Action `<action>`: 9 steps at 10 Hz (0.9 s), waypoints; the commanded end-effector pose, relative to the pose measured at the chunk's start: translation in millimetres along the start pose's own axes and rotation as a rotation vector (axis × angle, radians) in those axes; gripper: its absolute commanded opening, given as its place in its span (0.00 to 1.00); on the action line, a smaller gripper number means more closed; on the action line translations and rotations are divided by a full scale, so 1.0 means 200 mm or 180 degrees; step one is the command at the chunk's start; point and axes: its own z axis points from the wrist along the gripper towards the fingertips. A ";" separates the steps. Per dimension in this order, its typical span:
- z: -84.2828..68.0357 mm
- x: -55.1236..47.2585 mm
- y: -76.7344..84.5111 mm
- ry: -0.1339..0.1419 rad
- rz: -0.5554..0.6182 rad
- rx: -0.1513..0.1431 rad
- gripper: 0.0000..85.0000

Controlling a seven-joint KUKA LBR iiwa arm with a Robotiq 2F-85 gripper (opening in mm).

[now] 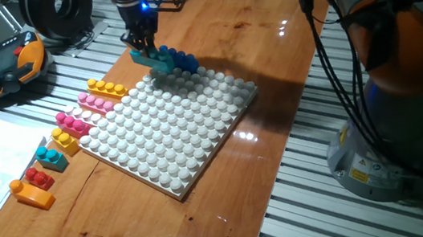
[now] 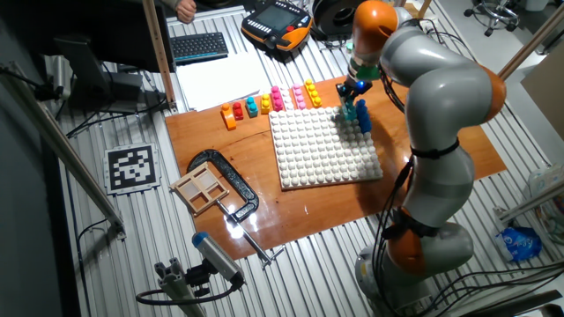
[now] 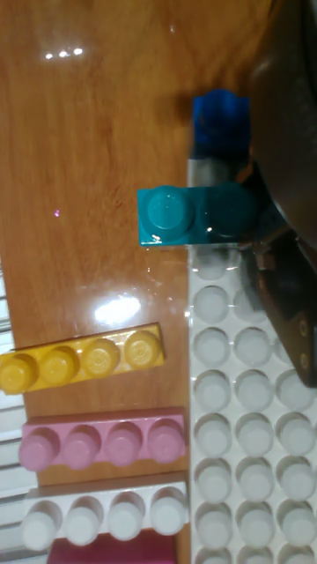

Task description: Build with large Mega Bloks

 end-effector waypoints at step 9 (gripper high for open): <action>0.11 0.15 -0.03 -0.0116 0.0052 -0.0058 0.00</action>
